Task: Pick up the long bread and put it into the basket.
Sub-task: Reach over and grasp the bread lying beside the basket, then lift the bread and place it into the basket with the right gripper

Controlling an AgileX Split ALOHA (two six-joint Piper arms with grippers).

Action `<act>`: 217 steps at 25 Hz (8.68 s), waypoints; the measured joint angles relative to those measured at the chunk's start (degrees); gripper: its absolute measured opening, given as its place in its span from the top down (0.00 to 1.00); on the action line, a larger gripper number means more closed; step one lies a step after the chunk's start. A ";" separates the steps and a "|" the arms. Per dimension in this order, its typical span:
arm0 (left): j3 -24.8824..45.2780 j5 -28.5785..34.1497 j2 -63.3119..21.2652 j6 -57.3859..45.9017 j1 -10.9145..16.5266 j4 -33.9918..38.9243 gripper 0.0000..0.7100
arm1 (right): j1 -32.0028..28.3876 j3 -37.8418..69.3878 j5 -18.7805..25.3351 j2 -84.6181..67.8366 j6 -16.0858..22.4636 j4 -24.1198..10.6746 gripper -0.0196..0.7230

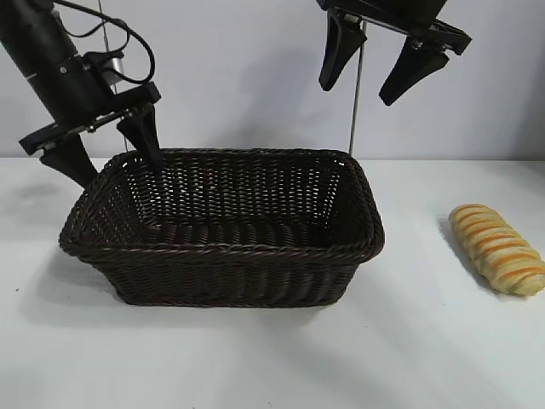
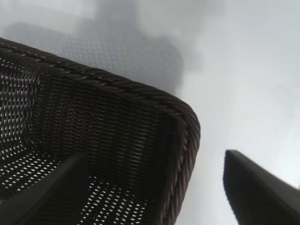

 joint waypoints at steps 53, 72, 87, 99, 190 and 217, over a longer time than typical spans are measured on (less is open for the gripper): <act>10.16 -5.76 -5.87 -7.99 -0.44 -7.80 0.17 | 0.00 0.00 2.61 0.00 0.00 -0.04 0.21; 10.16 -5.76 -5.87 -7.95 -0.44 -7.80 0.17 | -6.73 0.00 3.70 0.00 5.82 -17.35 0.21; 10.16 -5.76 -5.87 -7.93 -0.44 -7.80 0.17 | -9.15 4.39 3.64 0.00 5.82 -17.57 0.21; 10.16 -5.76 -5.87 -7.93 -0.44 -7.80 0.17 | -9.15 15.83 1.06 0.00 5.82 -17.74 0.21; 10.16 -5.31 -5.87 -7.53 -0.44 -7.80 0.17 | -3.84 9.50 3.51 -4.43 4.34 -16.40 0.59; 10.16 -5.28 -5.87 -7.54 -0.44 -7.80 0.17 | 17.90 9.50 1.49 -3.78 2.94 -12.94 0.59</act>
